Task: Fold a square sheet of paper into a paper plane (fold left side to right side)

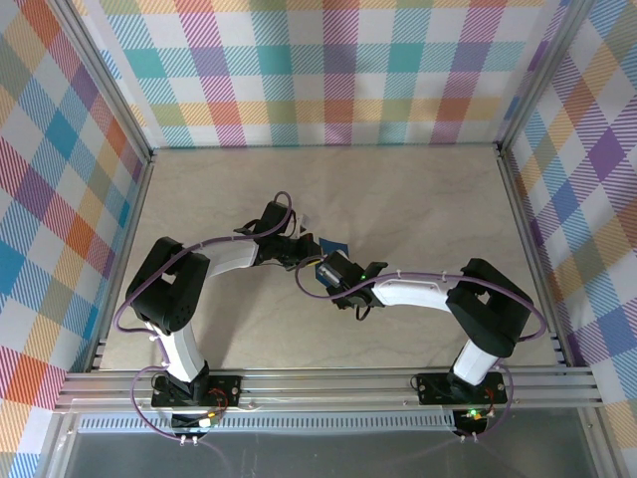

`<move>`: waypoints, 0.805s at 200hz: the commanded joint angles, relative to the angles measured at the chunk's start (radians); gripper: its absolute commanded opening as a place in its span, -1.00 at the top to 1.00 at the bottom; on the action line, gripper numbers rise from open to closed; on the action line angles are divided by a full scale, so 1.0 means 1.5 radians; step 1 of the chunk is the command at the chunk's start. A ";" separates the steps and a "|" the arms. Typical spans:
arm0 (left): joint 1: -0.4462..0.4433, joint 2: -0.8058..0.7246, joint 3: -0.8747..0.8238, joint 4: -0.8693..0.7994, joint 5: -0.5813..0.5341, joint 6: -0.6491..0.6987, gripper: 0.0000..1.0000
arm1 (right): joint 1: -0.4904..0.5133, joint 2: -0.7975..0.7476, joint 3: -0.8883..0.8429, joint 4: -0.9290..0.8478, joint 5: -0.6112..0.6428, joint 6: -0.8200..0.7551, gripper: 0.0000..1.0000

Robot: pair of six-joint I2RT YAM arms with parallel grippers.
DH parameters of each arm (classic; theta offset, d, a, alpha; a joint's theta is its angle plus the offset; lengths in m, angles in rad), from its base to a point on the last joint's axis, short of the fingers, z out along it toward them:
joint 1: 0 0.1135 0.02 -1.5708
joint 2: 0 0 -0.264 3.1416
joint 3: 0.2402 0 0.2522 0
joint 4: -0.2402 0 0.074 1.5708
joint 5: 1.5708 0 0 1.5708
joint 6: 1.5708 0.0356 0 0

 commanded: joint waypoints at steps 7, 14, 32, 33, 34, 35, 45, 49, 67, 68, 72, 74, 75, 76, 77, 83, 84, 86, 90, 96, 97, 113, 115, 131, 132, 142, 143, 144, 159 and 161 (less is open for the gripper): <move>-0.005 -0.010 0.012 -0.009 0.011 -0.008 0.88 | 0.006 -0.005 0.017 -0.016 0.012 -0.005 0.41; -0.005 -0.010 0.011 -0.008 0.011 -0.008 0.88 | 0.006 -0.003 0.017 -0.016 0.012 -0.005 0.45; -0.005 -0.009 0.010 -0.008 0.012 -0.008 0.88 | 0.006 0.002 0.017 -0.017 0.011 -0.003 0.54; -0.005 -0.009 0.010 -0.008 0.012 -0.008 0.88 | 0.006 0.002 0.017 -0.017 0.011 -0.002 0.55; -0.005 -0.010 0.010 -0.007 0.012 -0.008 0.88 | 0.006 0.003 0.016 -0.016 0.011 -0.002 0.55; -0.005 -0.010 0.009 -0.007 0.012 -0.009 0.88 | 0.006 0.003 0.015 -0.016 0.011 -0.002 0.56; -0.005 -0.010 0.008 -0.007 0.011 -0.007 0.87 | 0.006 0.004 0.014 -0.015 0.010 0.001 0.62; -0.005 -0.011 0.008 -0.007 0.011 -0.008 0.86 | 0.006 0.005 0.013 -0.015 0.010 0.002 0.65; -0.005 -0.015 0.006 -0.006 0.010 -0.006 0.84 | 0.006 0.005 0.009 -0.015 0.010 0.006 0.80; -0.005 -0.015 0.006 -0.006 0.010 -0.006 0.84 | 0.006 0.005 0.010 -0.014 0.010 0.006 0.81; -0.005 -0.016 0.005 -0.006 0.010 -0.006 0.84 | 0.006 0.005 0.009 -0.014 0.011 0.006 0.84; -0.005 -0.017 0.005 -0.005 0.010 -0.005 0.83 | 0.006 0.005 0.008 -0.013 0.011 0.007 0.85; -0.005 -0.016 0.005 -0.005 0.010 -0.005 0.83 | 0.006 0.004 0.008 -0.013 0.011 0.007 0.86; -0.006 -0.016 0.005 -0.005 0.009 -0.005 0.83 | 0.006 0.004 0.007 -0.014 0.010 0.007 0.86; -0.005 -0.017 0.005 -0.005 0.009 -0.006 0.83 | 0.006 0.004 0.007 -0.014 0.010 0.007 0.86; -0.004 -0.018 0.004 -0.005 0.010 -0.004 0.81 | 0.006 0.003 0.006 -0.012 0.012 0.007 0.89; -0.004 -0.018 0.004 -0.005 0.010 -0.004 0.81 | 0.006 0.002 0.006 -0.013 0.012 0.008 0.89; -0.003 -0.019 0.004 -0.005 0.011 -0.004 0.81 | 0.006 0.002 0.006 -0.013 0.011 0.008 0.90; -0.003 -0.019 0.003 -0.005 0.011 -0.003 0.80 | 0.005 0.001 0.005 -0.014 0.012 0.007 0.92; -0.002 -0.020 0.002 -0.004 0.012 -0.003 0.78 | 0.005 -0.002 0.004 -0.012 0.011 0.008 0.95; -0.001 -0.020 0.002 -0.003 0.012 -0.003 0.78 | 0.005 -0.002 0.004 -0.012 0.010 0.008 0.96; 0.006 -0.024 0.000 -0.001 0.017 0.001 0.66 | -0.001 -0.014 0.001 -0.005 -0.010 0.006 1.00; 0.007 -0.025 0.000 -0.001 0.018 0.002 0.64 | -0.002 -0.016 0.000 -0.004 -0.015 0.006 1.00; 0.018 -0.036 0.001 -0.008 0.021 0.012 0.51 | -0.021 -0.032 -0.009 0.010 -0.071 0.007 1.00; 0.018 -0.038 0.000 -0.008 0.022 0.014 0.51 | -0.022 -0.032 -0.010 0.012 -0.075 0.007 1.00; 0.027 -0.050 0.001 -0.014 0.021 0.022 0.44 | -0.038 -0.041 -0.014 0.020 -0.113 0.007 1.00; 0.028 -0.052 0.001 -0.015 0.021 0.022 0.43 | -0.039 -0.042 -0.015 0.022 -0.117 0.007 1.00; 0.029 -0.053 0.000 -0.016 0.022 0.023 0.43 | -0.041 -0.042 -0.016 0.022 -0.121 0.008 1.00; 0.046 -0.075 -0.001 -0.025 0.024 0.036 0.36 | -0.066 -0.049 -0.021 0.031 -0.189 0.005 1.00; 0.049 -0.078 -0.002 -0.025 0.025 0.037 0.35 | -0.070 -0.049 -0.022 0.032 -0.198 0.005 1.00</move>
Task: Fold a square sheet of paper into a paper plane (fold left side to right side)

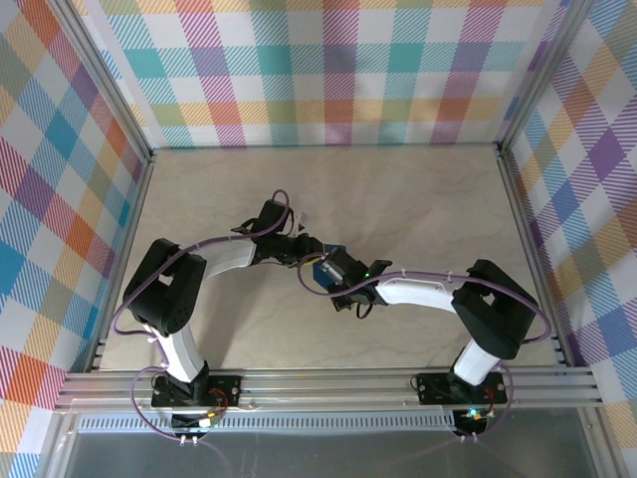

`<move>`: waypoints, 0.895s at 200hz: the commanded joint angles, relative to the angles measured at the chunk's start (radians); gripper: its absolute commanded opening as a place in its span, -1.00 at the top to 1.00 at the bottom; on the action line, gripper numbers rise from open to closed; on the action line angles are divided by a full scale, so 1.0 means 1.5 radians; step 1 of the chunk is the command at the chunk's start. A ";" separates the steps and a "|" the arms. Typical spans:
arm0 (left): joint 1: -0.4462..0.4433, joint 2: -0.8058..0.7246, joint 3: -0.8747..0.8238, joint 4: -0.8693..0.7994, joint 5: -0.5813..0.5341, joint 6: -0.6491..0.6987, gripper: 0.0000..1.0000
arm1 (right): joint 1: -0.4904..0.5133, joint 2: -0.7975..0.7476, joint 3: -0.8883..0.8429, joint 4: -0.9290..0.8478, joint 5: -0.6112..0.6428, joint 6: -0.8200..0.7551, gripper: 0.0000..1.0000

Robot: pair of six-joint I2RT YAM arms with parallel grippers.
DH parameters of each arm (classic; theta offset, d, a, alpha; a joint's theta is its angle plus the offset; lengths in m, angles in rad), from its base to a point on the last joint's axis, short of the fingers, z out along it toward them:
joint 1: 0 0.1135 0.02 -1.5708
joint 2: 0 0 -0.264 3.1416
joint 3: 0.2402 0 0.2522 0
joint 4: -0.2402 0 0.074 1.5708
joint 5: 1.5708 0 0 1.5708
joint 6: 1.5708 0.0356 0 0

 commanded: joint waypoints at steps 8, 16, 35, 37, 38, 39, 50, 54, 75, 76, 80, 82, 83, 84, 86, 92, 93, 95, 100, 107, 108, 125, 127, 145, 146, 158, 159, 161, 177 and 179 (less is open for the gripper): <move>0.041 -0.070 -0.006 -0.017 0.019 0.028 0.32 | -0.046 -0.027 -0.017 0.028 -0.148 0.003 1.00; 0.055 -0.082 -0.016 -0.009 0.027 0.026 0.29 | -0.058 -0.027 -0.022 0.039 -0.179 0.003 1.00; 0.090 -0.110 -0.040 0.003 0.036 0.020 0.28 | -0.094 -0.026 -0.038 0.068 -0.263 0.009 1.00; 0.093 -0.113 -0.043 0.003 0.036 0.021 0.28 | -0.098 -0.025 -0.041 0.072 -0.271 0.010 1.00; 0.094 -0.114 -0.044 0.004 0.036 0.022 0.28 | -0.099 -0.026 -0.042 0.074 -0.276 0.011 1.00; 0.096 -0.115 -0.045 0.003 0.036 0.022 0.28 | -0.101 -0.026 -0.043 0.075 -0.280 0.011 1.00; 0.105 -0.127 -0.057 0.000 0.036 0.027 0.28 | -0.119 -0.022 -0.053 0.094 -0.319 0.017 1.00; 0.106 -0.131 -0.061 -0.001 0.036 0.029 0.28 | -0.126 -0.020 -0.057 0.101 -0.333 0.017 1.00; 0.106 -0.141 -0.082 -0.006 0.037 0.038 0.28 | -0.154 -0.011 -0.072 0.132 -0.399 0.026 1.00; 0.106 -0.141 -0.083 -0.005 0.038 0.038 0.28 | -0.156 -0.011 -0.073 0.134 -0.402 0.027 1.00; 0.106 -0.141 -0.087 -0.002 0.040 0.037 0.28 | -0.161 -0.009 -0.077 0.144 -0.414 0.031 1.00; 0.105 -0.141 -0.089 0.000 0.040 0.036 0.28 | -0.164 -0.009 -0.079 0.146 -0.421 0.034 1.00; 0.105 -0.141 -0.091 0.000 0.041 0.036 0.28 | -0.166 -0.008 -0.080 0.151 -0.422 0.035 1.00; 0.105 -0.141 -0.092 0.001 0.042 0.036 0.28 | -0.167 -0.007 -0.082 0.153 -0.426 0.036 1.00; 0.105 -0.141 -0.094 0.003 0.044 0.036 0.28 | -0.171 -0.007 -0.085 0.158 -0.434 0.039 1.00; 0.102 -0.139 -0.101 0.011 0.051 0.033 0.27 | -0.179 -0.005 -0.093 0.175 -0.455 0.046 1.00; 0.102 -0.139 -0.101 0.013 0.052 0.032 0.27 | -0.181 -0.004 -0.094 0.177 -0.459 0.046 1.00; 0.100 -0.138 -0.104 0.016 0.055 0.032 0.27 | -0.185 -0.003 -0.095 0.182 -0.465 0.049 1.00; 0.095 -0.135 -0.108 0.022 0.060 0.029 0.26 | -0.192 0.000 -0.100 0.194 -0.478 0.055 1.00; 0.085 -0.131 -0.112 0.028 0.064 0.026 0.25 | -0.201 0.003 -0.106 0.211 -0.499 0.063 1.00; 0.084 -0.130 -0.112 0.028 0.063 0.026 0.25 | -0.202 0.004 -0.106 0.213 -0.502 0.064 1.00; 0.055 -0.118 -0.114 0.032 0.048 0.026 0.24 | -0.218 0.015 -0.117 0.244 -0.546 0.080 1.00; 0.052 -0.116 -0.114 0.032 0.046 0.026 0.24 | -0.220 0.016 -0.118 0.249 -0.550 0.081 1.00; 0.031 -0.097 -0.110 0.044 0.032 0.014 0.24 | -0.236 0.028 -0.134 0.290 -0.585 0.097 1.00; 0.029 -0.095 -0.110 0.045 0.031 0.013 0.24 | -0.236 0.028 -0.135 0.292 -0.587 0.098 1.00; 0.016 -0.079 -0.106 0.064 0.029 -0.002 0.24 | -0.246 0.036 -0.146 0.317 -0.603 0.107 1.00; 0.014 -0.078 -0.106 0.065 0.029 -0.003 0.24 | -0.246 0.037 -0.147 0.319 -0.605 0.108 1.00; 0.012 -0.076 -0.104 0.066 0.029 -0.004 0.24 | -0.248 0.038 -0.149 0.324 -0.608 0.110 1.00; -0.007 -0.050 -0.087 0.067 0.026 -0.009 0.24 | -0.254 0.046 -0.158 0.341 -0.618 0.115 1.00; -0.010 -0.047 -0.085 0.066 0.025 -0.009 0.24 | -0.255 0.047 -0.159 0.342 -0.618 0.115 1.00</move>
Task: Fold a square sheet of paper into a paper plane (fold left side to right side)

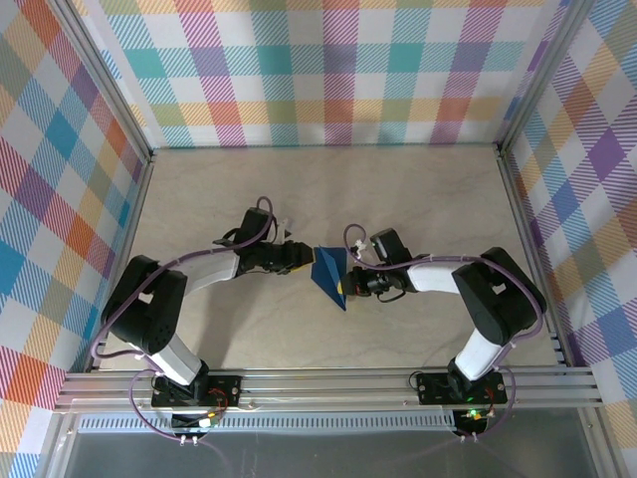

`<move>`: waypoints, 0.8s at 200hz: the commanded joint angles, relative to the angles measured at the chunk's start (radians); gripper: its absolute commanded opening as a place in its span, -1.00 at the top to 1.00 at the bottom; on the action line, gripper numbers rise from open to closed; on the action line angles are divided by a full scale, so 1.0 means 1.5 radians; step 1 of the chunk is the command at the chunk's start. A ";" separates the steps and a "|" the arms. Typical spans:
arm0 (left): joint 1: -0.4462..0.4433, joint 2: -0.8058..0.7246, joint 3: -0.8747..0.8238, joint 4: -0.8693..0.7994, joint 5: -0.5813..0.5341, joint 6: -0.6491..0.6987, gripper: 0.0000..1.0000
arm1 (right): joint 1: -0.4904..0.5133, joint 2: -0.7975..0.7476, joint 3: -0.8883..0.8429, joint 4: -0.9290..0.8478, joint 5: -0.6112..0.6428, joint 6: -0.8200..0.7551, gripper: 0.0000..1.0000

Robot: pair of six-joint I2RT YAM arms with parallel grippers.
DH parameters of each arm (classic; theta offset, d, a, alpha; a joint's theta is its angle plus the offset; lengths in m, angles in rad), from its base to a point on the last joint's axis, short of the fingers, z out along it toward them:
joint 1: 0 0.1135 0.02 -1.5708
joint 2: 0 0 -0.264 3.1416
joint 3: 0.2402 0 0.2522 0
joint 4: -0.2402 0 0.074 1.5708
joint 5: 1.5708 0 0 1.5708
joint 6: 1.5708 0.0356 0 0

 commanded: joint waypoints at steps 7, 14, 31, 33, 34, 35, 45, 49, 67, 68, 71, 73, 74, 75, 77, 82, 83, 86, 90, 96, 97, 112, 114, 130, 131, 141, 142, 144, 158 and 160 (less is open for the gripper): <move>-0.031 0.043 0.031 0.020 -0.011 -0.016 0.24 | -0.010 0.018 -0.019 0.069 -0.064 0.023 1.00; -0.038 0.053 0.038 0.020 -0.013 -0.017 0.24 | -0.011 0.020 -0.023 0.073 -0.065 0.023 1.00; -0.055 0.075 0.054 0.016 -0.017 -0.019 0.24 | -0.012 0.023 -0.030 0.081 -0.064 0.023 1.00; -0.056 0.077 0.057 0.016 -0.018 -0.019 0.24 | -0.012 0.023 -0.031 0.082 -0.063 0.024 1.00; -0.057 0.078 0.057 0.016 -0.019 -0.019 0.24 | -0.012 0.023 -0.032 0.082 -0.063 0.023 1.00; -0.059 0.079 0.058 0.016 -0.019 -0.019 0.24 | -0.012 0.023 -0.032 0.083 -0.062 0.024 1.00; -0.065 0.088 0.065 0.011 -0.024 -0.018 0.24 | -0.012 0.024 -0.037 0.087 -0.061 0.024 1.00; -0.067 0.092 0.068 0.010 -0.024 -0.017 0.24 | -0.012 0.024 -0.038 0.089 -0.060 0.025 1.00; -0.073 0.109 0.080 0.004 -0.027 -0.017 0.24 | -0.013 0.026 -0.043 0.095 -0.060 0.026 1.00; -0.074 0.110 0.080 0.003 -0.027 -0.016 0.24 | -0.013 0.025 -0.043 0.096 -0.061 0.026 1.00; -0.074 0.112 0.082 0.003 -0.028 -0.016 0.24 | -0.013 0.026 -0.043 0.094 -0.061 0.027 1.00; -0.075 0.114 0.083 0.002 -0.028 -0.016 0.24 | -0.013 0.026 -0.044 0.096 -0.061 0.026 1.00; -0.075 0.115 0.084 0.001 -0.028 -0.016 0.24 | -0.013 0.026 -0.044 0.097 -0.061 0.026 1.00; -0.076 0.116 0.085 0.001 -0.028 -0.016 0.24 | -0.013 0.026 -0.044 0.098 -0.061 0.027 1.00; -0.076 0.118 0.086 0.000 -0.029 -0.016 0.24 | -0.013 0.027 -0.045 0.098 -0.061 0.026 1.00; -0.078 0.123 0.090 -0.003 -0.030 -0.015 0.24 | -0.013 0.027 -0.044 0.098 -0.062 0.027 1.00; -0.078 0.124 0.091 -0.004 -0.030 -0.015 0.24 | -0.014 0.028 -0.045 0.098 -0.062 0.027 1.00; -0.079 0.127 0.093 -0.007 -0.031 -0.013 0.24 | -0.014 0.028 -0.045 0.099 -0.062 0.027 1.00; -0.080 0.131 0.097 -0.010 -0.032 -0.012 0.25 | -0.014 0.027 -0.045 0.099 -0.062 0.027 1.00; -0.082 0.135 0.102 -0.016 -0.035 -0.009 0.24 | -0.014 0.028 -0.046 0.099 -0.061 0.027 1.00; -0.082 0.137 0.102 -0.018 -0.035 -0.008 0.24 | -0.014 0.028 -0.046 0.099 -0.061 0.027 1.00; -0.085 0.147 0.112 -0.032 -0.044 0.001 0.25 | -0.015 0.029 -0.046 0.100 -0.060 0.027 1.00; -0.086 0.149 0.114 -0.033 -0.045 0.002 0.25 | -0.014 0.029 -0.046 0.101 -0.060 0.027 1.00; -0.087 0.157 0.123 -0.046 -0.050 0.008 0.24 | -0.014 0.032 -0.046 0.098 -0.061 0.025 1.00; -0.087 0.158 0.124 -0.047 -0.051 0.008 0.24 | -0.014 0.032 -0.046 0.098 -0.061 0.025 1.00; -0.088 0.163 0.129 -0.053 -0.056 0.010 0.25 | -0.014 0.033 -0.045 0.098 -0.061 0.023 1.00; -0.088 0.164 0.129 -0.054 -0.056 0.010 0.24 | -0.014 0.033 -0.045 0.099 -0.061 0.023 1.00; -0.088 0.164 0.130 -0.055 -0.057 0.011 0.24 | -0.014 0.034 -0.046 0.098 -0.061 0.023 1.00; -0.089 0.171 0.136 -0.065 -0.065 0.014 0.24 | -0.014 0.035 -0.046 0.096 -0.061 0.022 0.98; -0.089 0.173 0.136 -0.066 -0.065 0.016 0.24 | -0.014 0.035 -0.046 0.096 -0.061 0.021 0.98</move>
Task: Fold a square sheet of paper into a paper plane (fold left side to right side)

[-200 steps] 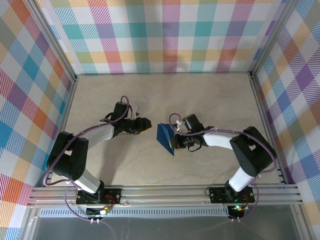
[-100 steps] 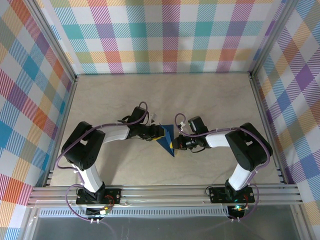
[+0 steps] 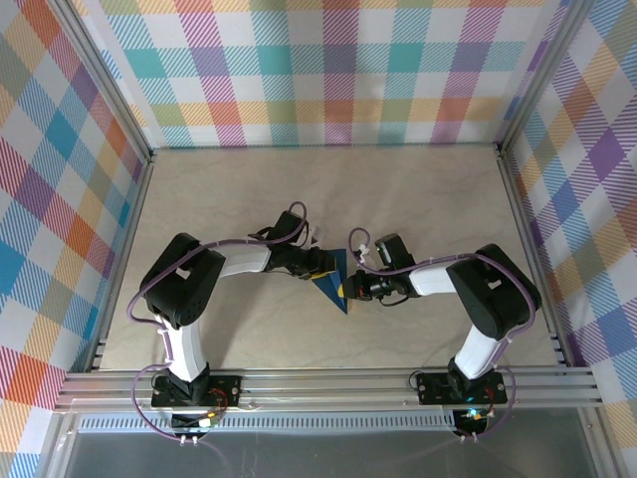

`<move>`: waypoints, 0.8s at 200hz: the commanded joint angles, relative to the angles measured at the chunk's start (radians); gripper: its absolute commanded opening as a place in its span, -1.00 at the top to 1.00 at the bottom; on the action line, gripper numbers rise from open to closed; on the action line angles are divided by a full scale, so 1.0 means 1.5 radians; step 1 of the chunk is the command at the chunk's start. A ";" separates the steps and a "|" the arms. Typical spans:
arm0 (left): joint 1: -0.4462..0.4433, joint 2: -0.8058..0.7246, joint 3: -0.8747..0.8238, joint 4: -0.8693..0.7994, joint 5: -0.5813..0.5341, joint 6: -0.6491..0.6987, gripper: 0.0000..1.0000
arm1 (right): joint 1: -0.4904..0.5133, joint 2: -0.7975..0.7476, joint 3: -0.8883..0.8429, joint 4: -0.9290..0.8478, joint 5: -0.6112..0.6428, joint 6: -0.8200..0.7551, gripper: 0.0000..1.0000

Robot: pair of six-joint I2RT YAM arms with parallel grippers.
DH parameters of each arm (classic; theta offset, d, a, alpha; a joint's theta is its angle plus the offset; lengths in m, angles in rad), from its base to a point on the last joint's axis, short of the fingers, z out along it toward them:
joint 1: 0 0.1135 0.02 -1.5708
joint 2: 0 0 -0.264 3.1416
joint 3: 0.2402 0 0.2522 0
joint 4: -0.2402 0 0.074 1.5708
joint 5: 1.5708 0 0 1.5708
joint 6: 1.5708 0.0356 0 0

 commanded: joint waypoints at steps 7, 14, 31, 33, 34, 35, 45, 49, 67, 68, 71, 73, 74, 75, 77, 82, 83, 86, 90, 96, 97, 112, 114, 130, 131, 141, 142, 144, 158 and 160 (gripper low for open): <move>-0.007 0.020 0.025 -0.042 -0.023 0.020 0.24 | -0.003 0.011 -0.006 0.012 -0.016 -0.005 0.97; -0.007 0.022 0.027 -0.047 -0.026 0.021 0.24 | -0.004 0.011 -0.006 0.011 -0.017 -0.005 0.94; -0.008 0.031 0.031 -0.058 -0.033 0.025 0.25 | -0.004 0.009 -0.004 0.009 -0.017 -0.006 0.89; -0.008 0.031 0.031 -0.059 -0.033 0.025 0.24 | -0.004 0.008 -0.004 0.007 -0.018 -0.007 0.88; -0.008 0.032 0.031 -0.060 -0.034 0.026 0.24 | -0.004 0.007 -0.004 0.008 -0.018 -0.007 0.88; -0.008 0.032 0.031 -0.061 -0.034 0.026 0.24 | -0.004 0.007 -0.003 0.008 -0.018 -0.007 0.88; -0.008 0.036 0.032 -0.064 -0.036 0.027 0.25 | -0.005 0.002 -0.002 0.004 -0.019 -0.008 0.83; -0.008 0.037 0.032 -0.065 -0.037 0.027 0.25 | -0.005 0.000 -0.001 0.002 -0.020 -0.008 0.81; -0.009 0.040 0.032 -0.067 -0.040 0.028 0.25 | -0.009 -0.017 0.002 -0.006 -0.024 -0.005 0.72; -0.009 0.041 0.032 -0.067 -0.040 0.029 0.25 | -0.010 -0.017 0.002 -0.006 -0.024 -0.005 0.71; -0.009 0.040 0.032 -0.068 -0.040 0.029 0.25 | -0.010 -0.020 0.003 -0.008 -0.024 -0.005 0.69; -0.009 0.040 0.032 -0.069 -0.041 0.029 0.25 | -0.011 -0.023 0.003 -0.008 -0.025 -0.004 0.67; -0.009 0.040 0.032 -0.069 -0.041 0.029 0.25 | -0.012 -0.024 0.003 -0.009 -0.025 -0.004 0.67; -0.009 0.040 0.032 -0.068 -0.041 0.029 0.25 | -0.012 -0.025 0.003 -0.009 -0.025 -0.004 0.66; -0.009 0.041 0.032 -0.068 -0.042 0.029 0.25 | -0.013 -0.028 0.003 -0.010 -0.026 -0.004 0.65; -0.009 0.040 0.031 -0.068 -0.042 0.029 0.25 | -0.017 -0.034 0.003 -0.010 -0.026 -0.002 0.61; -0.009 0.040 0.031 -0.068 -0.042 0.030 0.25 | -0.017 -0.036 0.003 -0.011 -0.026 -0.002 0.60; -0.009 0.041 0.032 -0.068 -0.042 0.030 0.25 | -0.019 -0.040 0.003 -0.013 -0.027 -0.001 0.57; -0.009 0.041 0.031 -0.069 -0.042 0.030 0.25 | -0.023 -0.044 0.002 -0.014 -0.029 0.001 0.54; -0.010 0.042 0.031 -0.068 -0.042 0.030 0.25 | -0.028 -0.052 0.002 -0.014 -0.032 0.004 0.49; -0.010 0.042 0.031 -0.068 -0.042 0.030 0.25 | -0.029 -0.053 0.001 -0.014 -0.033 0.004 0.49; -0.010 0.040 0.030 -0.067 -0.042 0.030 0.25 | -0.044 -0.065 0.002 -0.013 -0.046 0.013 0.35; -0.010 0.040 0.030 -0.067 -0.043 0.030 0.25 | -0.046 -0.065 0.003 -0.012 -0.047 0.014 0.33; -0.011 0.038 0.029 -0.066 -0.044 0.029 0.25 | -0.061 -0.056 0.015 -0.029 -0.058 0.014 0.25; -0.011 0.038 0.029 -0.066 -0.044 0.029 0.25 | -0.062 -0.055 0.016 -0.030 -0.059 0.014 0.25; -0.011 0.038 0.029 -0.066 -0.044 0.029 0.25 | -0.072 -0.039 0.028 -0.038 -0.070 0.014 0.25; -0.011 0.037 0.029 -0.066 -0.044 0.030 0.25 | -0.072 -0.039 0.028 -0.038 -0.070 0.014 0.25; -0.011 0.037 0.029 -0.066 -0.044 0.029 0.25 | -0.074 -0.034 0.030 -0.039 -0.074 0.015 0.25; -0.011 0.035 0.028 -0.066 -0.045 0.030 0.25 | -0.075 -0.015 0.046 -0.045 -0.081 0.018 0.25; -0.011 0.035 0.028 -0.066 -0.045 0.029 0.25 | -0.075 -0.013 0.047 -0.044 -0.082 0.018 0.25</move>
